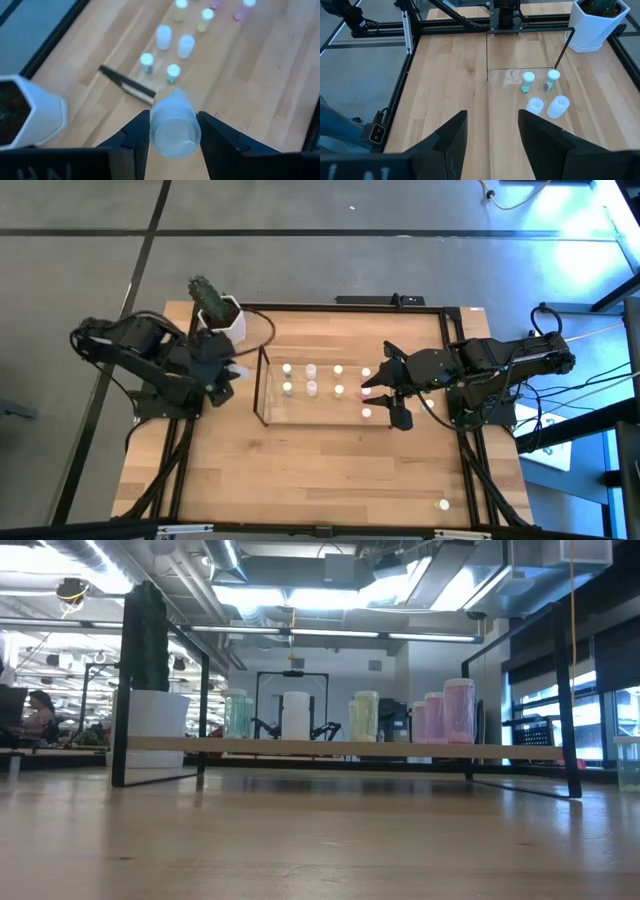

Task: Pick and place medicine bottles onto shelf by color
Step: Put the white pill bottle aligned with the other white pill bottles on the shelf

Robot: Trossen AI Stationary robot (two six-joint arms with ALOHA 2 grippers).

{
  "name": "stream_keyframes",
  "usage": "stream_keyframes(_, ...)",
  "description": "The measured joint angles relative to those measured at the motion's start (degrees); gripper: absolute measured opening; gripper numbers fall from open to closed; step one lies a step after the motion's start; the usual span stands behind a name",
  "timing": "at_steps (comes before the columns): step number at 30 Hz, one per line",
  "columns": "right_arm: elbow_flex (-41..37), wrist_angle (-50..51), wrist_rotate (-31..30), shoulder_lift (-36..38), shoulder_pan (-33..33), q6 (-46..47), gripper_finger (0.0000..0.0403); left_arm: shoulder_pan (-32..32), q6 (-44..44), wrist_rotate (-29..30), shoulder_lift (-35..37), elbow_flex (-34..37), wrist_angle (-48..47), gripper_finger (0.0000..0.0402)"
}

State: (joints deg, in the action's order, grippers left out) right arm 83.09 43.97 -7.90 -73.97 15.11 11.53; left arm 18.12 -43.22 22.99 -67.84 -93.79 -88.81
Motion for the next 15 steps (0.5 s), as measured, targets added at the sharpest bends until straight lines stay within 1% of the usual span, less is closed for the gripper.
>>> stream_keyframes(6, 0.0, 0.0, 0.0, 0.0, 0.0, 0.0, 0.0178, 1.6, 7.2, -2.9, -7.7, -7.2, 3.2, 0.0136)
stream_keyframes(11, 0.0, 0.0, 0.0, 0.0, 0.0, 0.0, 0.0178, 3.0, 13.0, -3.2, -13.6, -13.0, 6.8, 0.0136)
stream_keyframes(15, 0.0, 0.0, 0.0, 0.0, 0.0, 0.0, 0.0178, 3.3, 16.7, -3.3, -18.1, -16.0, 7.6, 0.0136)
